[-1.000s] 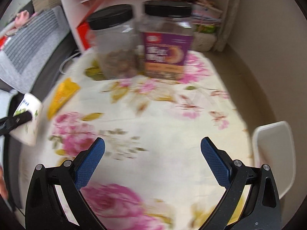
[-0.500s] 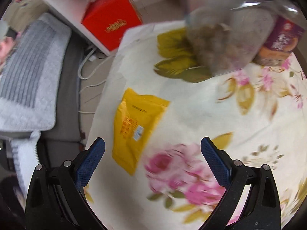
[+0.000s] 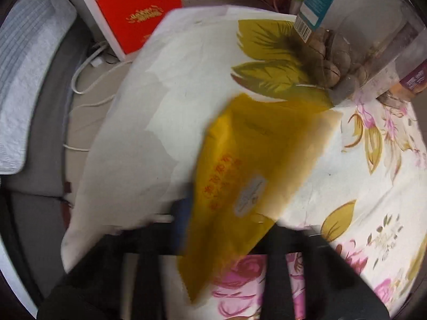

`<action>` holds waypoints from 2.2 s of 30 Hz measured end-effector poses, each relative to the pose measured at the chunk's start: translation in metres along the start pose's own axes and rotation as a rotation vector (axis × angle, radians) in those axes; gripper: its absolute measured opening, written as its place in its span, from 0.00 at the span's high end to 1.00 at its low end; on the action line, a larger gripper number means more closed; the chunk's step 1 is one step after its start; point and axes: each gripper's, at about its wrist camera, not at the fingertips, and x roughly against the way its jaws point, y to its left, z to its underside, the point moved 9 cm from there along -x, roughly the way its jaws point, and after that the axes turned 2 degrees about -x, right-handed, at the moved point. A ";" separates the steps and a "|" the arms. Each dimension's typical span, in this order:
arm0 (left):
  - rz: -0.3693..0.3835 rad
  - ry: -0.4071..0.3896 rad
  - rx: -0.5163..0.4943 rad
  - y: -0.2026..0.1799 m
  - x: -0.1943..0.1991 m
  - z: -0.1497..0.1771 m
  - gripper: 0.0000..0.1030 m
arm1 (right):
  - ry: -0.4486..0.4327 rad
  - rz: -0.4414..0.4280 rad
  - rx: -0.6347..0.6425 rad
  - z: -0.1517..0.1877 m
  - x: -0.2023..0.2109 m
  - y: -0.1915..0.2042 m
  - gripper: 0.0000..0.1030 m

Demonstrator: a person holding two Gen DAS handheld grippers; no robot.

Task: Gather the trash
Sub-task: 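Carry the yellow bag over the white bin and open the right gripper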

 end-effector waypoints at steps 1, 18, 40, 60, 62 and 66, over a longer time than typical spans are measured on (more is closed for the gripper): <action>-0.002 0.000 0.004 0.001 -0.001 0.000 0.50 | 0.015 -0.038 -0.008 0.001 0.001 -0.004 0.98; 0.040 -0.047 -0.005 -0.048 0.048 0.013 0.50 | -0.205 -0.189 0.211 0.047 0.137 -0.120 0.99; 0.131 -0.081 -0.128 -0.193 0.096 0.115 0.50 | -0.425 -0.148 0.190 0.082 0.232 -0.302 0.99; 0.220 -0.070 -0.323 -0.334 0.114 0.162 0.50 | -0.403 0.096 -0.045 0.044 0.216 -0.502 0.92; 0.233 -0.067 -0.340 -0.348 0.114 0.166 0.49 | -0.394 0.116 -0.068 0.041 0.215 -0.520 0.68; 0.262 -0.068 -0.386 -0.381 0.119 0.172 0.49 | -0.406 0.125 -0.129 0.040 0.222 -0.554 0.41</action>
